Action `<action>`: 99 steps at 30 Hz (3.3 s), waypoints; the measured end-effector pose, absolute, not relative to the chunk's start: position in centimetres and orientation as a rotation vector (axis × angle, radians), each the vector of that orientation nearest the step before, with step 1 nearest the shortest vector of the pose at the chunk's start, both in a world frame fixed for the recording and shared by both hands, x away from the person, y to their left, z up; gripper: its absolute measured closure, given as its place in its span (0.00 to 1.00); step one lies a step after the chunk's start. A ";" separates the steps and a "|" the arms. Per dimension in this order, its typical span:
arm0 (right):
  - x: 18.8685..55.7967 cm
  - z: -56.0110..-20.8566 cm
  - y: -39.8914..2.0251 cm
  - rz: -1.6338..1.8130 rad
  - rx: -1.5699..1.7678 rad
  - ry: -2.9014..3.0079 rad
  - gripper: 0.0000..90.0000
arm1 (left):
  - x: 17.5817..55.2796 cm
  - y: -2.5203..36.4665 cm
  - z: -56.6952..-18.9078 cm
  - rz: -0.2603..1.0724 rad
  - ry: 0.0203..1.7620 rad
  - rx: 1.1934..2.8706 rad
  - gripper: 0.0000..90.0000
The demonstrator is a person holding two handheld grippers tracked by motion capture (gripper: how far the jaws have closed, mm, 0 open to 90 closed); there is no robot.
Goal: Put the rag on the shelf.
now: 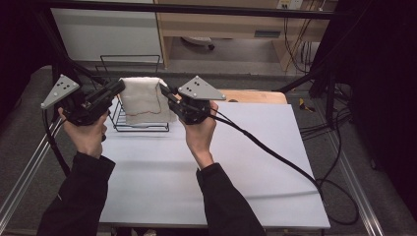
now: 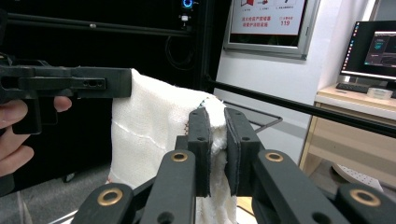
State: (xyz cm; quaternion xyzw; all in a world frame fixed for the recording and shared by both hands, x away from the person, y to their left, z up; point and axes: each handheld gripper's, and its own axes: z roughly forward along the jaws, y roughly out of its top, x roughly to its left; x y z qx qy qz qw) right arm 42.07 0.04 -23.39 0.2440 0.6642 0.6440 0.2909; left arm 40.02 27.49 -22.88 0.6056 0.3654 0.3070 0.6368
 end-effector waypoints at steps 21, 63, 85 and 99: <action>44.1 -20.5 2.7 1.744 0.635 1.751 0.91 | 41.7 29.8 -20.2 0.748 0.845 1.328 0.93; 49.8 -15.3 7.3 1.739 0.613 1.711 0.91 | 46.8 33.4 -15.1 0.799 0.856 1.268 0.93; 53.6 -15.9 8.9 1.721 0.661 1.737 0.91 | 50.7 34.3 -15.5 0.830 0.906 1.306 0.93; 54.4 -17.2 9.1 1.667 0.677 1.782 0.91 | 52.5 34.3 -17.3 0.789 0.946 1.335 0.93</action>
